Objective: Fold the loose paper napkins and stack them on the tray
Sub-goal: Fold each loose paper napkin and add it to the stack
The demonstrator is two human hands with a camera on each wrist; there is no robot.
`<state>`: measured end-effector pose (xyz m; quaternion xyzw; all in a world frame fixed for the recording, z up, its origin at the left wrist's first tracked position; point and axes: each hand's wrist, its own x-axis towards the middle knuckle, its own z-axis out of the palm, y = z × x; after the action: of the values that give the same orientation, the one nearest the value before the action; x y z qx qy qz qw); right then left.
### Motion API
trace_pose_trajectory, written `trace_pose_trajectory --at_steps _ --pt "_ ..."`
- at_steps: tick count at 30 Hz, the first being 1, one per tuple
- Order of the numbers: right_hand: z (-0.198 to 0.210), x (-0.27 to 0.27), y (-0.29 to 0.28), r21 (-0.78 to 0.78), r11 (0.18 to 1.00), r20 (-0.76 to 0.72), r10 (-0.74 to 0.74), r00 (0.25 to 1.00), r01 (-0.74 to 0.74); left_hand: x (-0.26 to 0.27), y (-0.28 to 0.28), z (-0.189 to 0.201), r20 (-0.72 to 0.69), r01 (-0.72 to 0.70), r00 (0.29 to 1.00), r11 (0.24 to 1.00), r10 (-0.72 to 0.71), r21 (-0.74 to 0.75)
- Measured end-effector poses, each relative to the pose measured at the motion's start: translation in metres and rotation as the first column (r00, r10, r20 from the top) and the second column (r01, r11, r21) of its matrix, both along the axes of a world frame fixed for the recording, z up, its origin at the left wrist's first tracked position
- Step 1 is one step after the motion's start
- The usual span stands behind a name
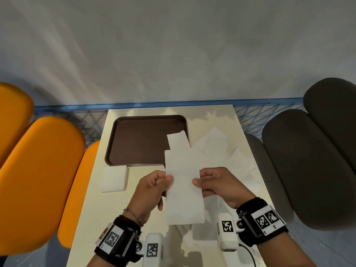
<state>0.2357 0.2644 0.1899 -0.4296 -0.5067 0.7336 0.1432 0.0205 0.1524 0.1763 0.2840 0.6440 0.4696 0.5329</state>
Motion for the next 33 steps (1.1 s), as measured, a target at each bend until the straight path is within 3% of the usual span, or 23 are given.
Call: trace_pose_trajectory --at_steps 3,7,13,17,23,29,31,33 --pt "-0.005 0.001 0.001 -0.064 0.997 -0.031 -0.037 0.999 0.035 -0.001 -0.002 0.001 -0.014 0.014 1.000 1.000 -0.014 0.021" --pt "-0.006 -0.002 -0.005 -0.129 0.990 -0.079 0.050 0.996 -0.060 0.000 -0.004 0.002 -0.008 0.060 0.998 0.998 -0.060 0.034" --pt "-0.006 -0.005 -0.010 -0.095 0.994 -0.032 0.046 0.998 -0.048 -0.002 -0.005 -0.001 0.037 0.003 0.999 1.000 -0.004 0.026" --pt "-0.002 -0.005 -0.007 -0.053 0.997 -0.025 0.053 0.998 -0.054 -0.006 -0.007 -0.002 0.157 -0.041 0.987 0.999 0.036 0.026" --pt "0.016 -0.008 -0.006 0.093 0.992 -0.008 0.082 0.997 -0.081 -0.015 -0.006 0.003 0.274 -0.103 0.956 0.995 0.102 -0.010" --pt "0.024 -0.013 -0.009 0.262 0.961 0.115 0.067 0.991 -0.095 -0.019 -0.008 0.001 0.345 -0.130 0.928 0.990 0.143 -0.061" --pt "0.023 -0.016 -0.009 0.362 0.928 0.189 0.017 0.982 -0.086 -0.019 -0.009 0.005 0.336 -0.145 0.929 0.987 0.158 -0.061" --pt "0.021 -0.020 -0.009 0.443 0.894 0.254 -0.053 0.966 -0.067 -0.016 -0.012 0.014 0.235 -0.103 0.967 0.995 0.104 -0.016"
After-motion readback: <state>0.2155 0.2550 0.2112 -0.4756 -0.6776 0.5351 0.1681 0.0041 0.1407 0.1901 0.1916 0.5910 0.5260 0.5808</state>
